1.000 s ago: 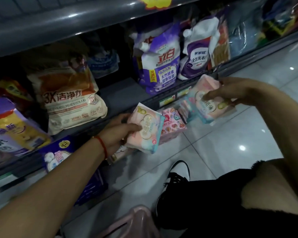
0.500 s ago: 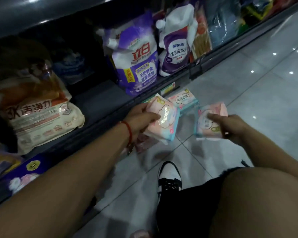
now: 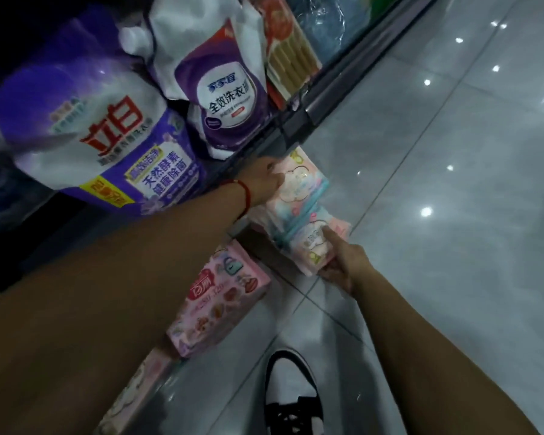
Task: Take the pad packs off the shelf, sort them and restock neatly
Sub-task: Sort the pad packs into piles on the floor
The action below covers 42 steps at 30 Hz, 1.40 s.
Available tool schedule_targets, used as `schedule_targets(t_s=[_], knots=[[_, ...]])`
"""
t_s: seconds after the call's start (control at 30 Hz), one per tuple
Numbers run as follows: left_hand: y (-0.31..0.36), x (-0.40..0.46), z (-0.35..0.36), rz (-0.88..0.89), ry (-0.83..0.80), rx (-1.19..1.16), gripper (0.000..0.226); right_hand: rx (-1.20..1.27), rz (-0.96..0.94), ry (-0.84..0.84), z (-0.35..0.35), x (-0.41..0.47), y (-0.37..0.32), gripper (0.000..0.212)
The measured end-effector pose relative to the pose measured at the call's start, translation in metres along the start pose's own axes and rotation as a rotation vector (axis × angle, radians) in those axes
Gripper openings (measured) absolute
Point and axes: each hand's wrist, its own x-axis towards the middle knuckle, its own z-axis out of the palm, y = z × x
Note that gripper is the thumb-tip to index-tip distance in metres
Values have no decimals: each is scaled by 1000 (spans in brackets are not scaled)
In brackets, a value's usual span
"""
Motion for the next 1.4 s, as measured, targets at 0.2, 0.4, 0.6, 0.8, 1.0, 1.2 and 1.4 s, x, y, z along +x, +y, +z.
schedule_targets(t_s=[0.2,0.4,0.6,0.8,1.0,1.2,1.4], knots=[[-12,1,24,88,104,432,28,-259,-133,162,-5,42,32,87],[-13,-2,23,-39,79,335,46,-283,-107,124,-6,24,25,50],[-15,-11,26,-36,180,203,26,-466,-178,233,-5,12,23,35],[-2,-59,54,61,200,117,16,-438,-249,327,-27,-14,29,33],[-14,-91,111,-17,91,126,15,-444,-283,395,-73,-29,36,37],[-19,-83,126,-15,46,288,19,-639,-397,348,-97,-14,22,41],[-37,-82,138,-54,69,286,16,-913,-514,254,-110,2,-9,43]])
